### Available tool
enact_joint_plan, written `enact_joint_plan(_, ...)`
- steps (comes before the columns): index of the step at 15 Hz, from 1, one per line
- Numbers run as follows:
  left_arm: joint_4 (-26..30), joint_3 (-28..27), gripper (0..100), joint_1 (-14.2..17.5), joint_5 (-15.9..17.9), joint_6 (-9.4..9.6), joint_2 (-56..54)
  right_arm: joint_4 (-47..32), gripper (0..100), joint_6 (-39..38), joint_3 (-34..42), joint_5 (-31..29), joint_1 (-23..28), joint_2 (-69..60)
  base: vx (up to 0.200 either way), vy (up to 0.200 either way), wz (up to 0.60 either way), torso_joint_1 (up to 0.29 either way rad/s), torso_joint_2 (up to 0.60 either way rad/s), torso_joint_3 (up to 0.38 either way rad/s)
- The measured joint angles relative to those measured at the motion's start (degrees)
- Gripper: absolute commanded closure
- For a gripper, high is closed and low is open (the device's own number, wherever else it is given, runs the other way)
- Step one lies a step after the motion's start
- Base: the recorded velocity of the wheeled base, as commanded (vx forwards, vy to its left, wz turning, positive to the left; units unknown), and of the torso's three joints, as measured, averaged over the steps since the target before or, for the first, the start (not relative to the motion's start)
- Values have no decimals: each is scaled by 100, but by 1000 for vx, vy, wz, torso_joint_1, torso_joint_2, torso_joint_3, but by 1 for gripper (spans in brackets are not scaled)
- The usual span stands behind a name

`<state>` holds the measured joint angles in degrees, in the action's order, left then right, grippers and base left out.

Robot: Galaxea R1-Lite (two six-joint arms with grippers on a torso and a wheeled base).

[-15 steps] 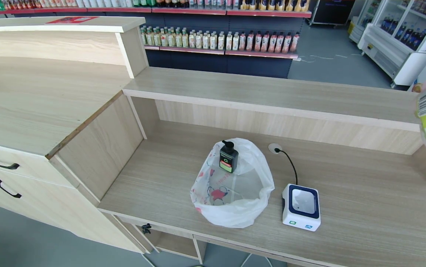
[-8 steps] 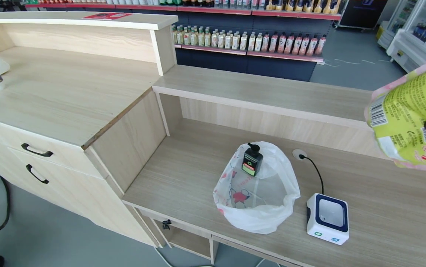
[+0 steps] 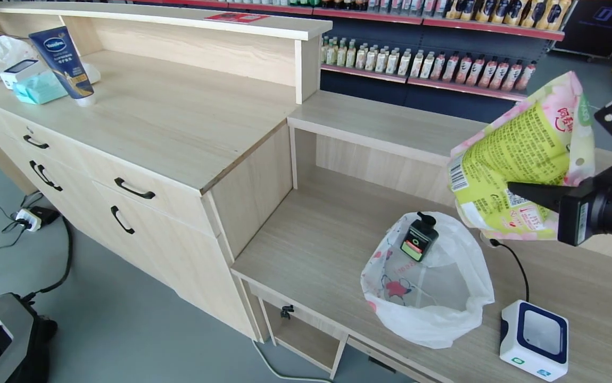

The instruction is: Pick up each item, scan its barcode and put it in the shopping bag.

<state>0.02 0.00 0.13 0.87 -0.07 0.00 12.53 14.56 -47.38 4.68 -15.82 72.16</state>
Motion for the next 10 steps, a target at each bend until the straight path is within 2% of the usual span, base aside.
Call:
enact_joint_plan(3, -2, 0, 0, 0, 0, 0, 0, 848, 100, 684, 517, 1855, 855, 562, 0, 0, 0, 0, 0, 0)
enact_joint_plan(5, 0, 0, 0, 0, 0, 0, 0, 1045, 100, 1442, 747, 2699, 1470, 962, 0, 0, 0, 0, 0, 0)
enact_joint_plan(10, -2, 0, 0, 2, 0, 0, 0, 1111, 100, 2393, 922, 3462, 2383, 1908, 0, 0, 0, 0, 0, 0)
